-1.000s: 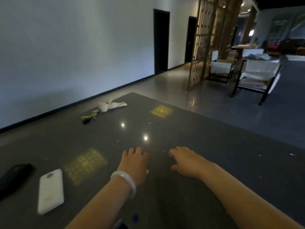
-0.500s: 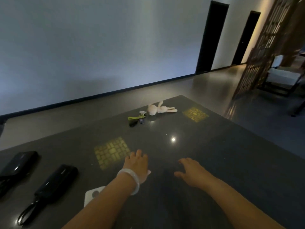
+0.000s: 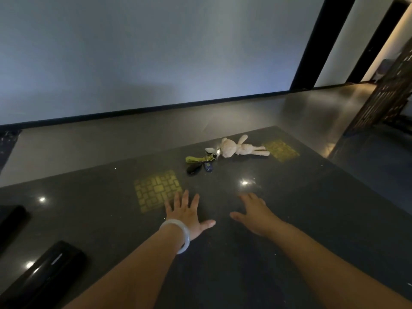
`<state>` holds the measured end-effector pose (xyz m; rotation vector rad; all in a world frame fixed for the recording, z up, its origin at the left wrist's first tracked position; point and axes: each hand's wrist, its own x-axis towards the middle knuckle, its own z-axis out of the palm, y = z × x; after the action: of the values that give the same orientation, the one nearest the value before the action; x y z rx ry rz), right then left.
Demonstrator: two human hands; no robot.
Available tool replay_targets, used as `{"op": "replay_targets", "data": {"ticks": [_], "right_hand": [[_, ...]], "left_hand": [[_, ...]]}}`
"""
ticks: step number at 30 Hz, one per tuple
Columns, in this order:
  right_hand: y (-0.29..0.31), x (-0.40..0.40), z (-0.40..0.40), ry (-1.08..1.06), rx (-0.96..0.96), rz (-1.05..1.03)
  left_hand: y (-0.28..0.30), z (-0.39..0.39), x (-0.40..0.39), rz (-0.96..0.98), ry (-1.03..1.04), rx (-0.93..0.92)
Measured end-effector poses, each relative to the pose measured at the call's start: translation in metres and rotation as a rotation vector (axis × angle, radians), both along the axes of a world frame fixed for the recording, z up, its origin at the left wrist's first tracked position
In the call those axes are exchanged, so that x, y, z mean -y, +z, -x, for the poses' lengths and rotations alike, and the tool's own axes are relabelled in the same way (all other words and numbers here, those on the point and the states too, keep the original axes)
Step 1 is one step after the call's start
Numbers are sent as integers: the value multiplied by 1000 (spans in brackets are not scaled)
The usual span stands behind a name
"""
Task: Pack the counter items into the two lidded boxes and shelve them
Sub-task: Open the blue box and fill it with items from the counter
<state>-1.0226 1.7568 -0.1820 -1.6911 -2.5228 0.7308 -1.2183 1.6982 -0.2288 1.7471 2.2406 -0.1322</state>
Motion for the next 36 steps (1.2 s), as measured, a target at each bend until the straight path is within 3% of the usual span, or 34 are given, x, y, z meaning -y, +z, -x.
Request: {"op": "replay_targets", "data": {"ticks": [8, 12, 18, 24, 28, 32, 36], "right_hand": [[-24, -86, 76, 102, -78, -127], [-39, -119, 104, 229, 35, -110], [-54, -114, 76, 303, 59, -174], [-50, -64, -2, 245, 45, -264], [-39, -39, -28, 100, -109, -393], [-31, -45, -10, -76, -247, -325], [-39, -48, 19, -63, -9, -226]], "left_hand": [[-25, 6, -8, -24, 1, -31], [-27, 6, -9, -9, -4, -50], [-25, 6, -9, 10, -4, -26], [-16, 5, -7, 35, -2, -12], [-13, 5, -6, 38, -8, -6], [-15, 5, -6, 29, -6, -14], [-18, 5, -7, 17, 2, -26]]}}
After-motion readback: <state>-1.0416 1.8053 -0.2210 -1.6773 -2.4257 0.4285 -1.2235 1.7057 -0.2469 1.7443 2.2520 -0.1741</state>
